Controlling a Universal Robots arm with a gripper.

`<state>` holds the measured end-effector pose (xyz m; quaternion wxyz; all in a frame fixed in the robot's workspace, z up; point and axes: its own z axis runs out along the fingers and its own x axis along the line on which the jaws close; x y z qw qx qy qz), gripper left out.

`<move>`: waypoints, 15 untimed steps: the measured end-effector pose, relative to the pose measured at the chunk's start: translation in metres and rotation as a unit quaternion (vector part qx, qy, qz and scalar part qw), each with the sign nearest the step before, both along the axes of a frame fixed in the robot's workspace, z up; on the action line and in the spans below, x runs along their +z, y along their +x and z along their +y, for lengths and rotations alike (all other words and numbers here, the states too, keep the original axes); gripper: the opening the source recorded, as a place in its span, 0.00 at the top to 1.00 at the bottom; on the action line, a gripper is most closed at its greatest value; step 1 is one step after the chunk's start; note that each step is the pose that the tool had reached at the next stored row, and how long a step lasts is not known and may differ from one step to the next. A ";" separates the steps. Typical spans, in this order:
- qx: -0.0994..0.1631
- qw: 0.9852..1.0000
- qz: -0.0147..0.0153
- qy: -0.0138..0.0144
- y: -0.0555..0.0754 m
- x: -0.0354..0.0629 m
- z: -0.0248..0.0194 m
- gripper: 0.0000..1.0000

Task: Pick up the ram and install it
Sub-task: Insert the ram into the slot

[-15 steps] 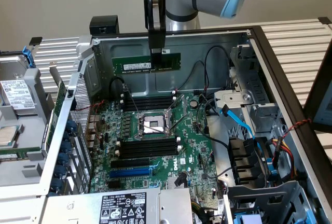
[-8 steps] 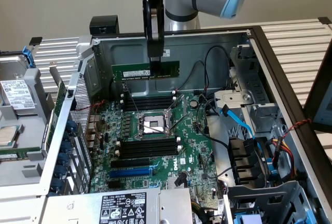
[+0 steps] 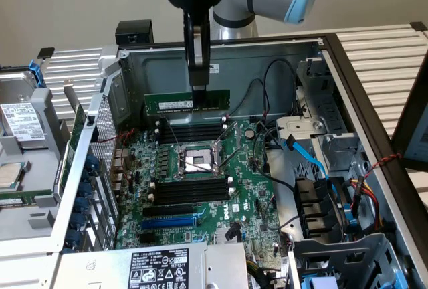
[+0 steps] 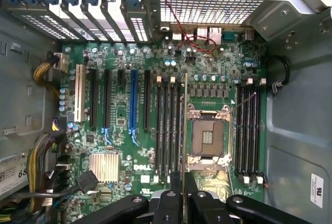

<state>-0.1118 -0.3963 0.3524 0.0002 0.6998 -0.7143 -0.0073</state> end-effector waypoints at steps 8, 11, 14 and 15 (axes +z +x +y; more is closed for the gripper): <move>-0.003 1.000 0.000 -0.005 0.000 -0.0110 -0.0004 0.86; -0.003 1.000 0.000 -0.007 0.000 -0.0144 -0.0007 0.86; -0.003 1.000 0.001 -0.008 -0.001 -0.0165 -0.0016 0.86; -0.003 1.000 0.001 -0.009 -0.001 -0.0175 -0.0019 0.86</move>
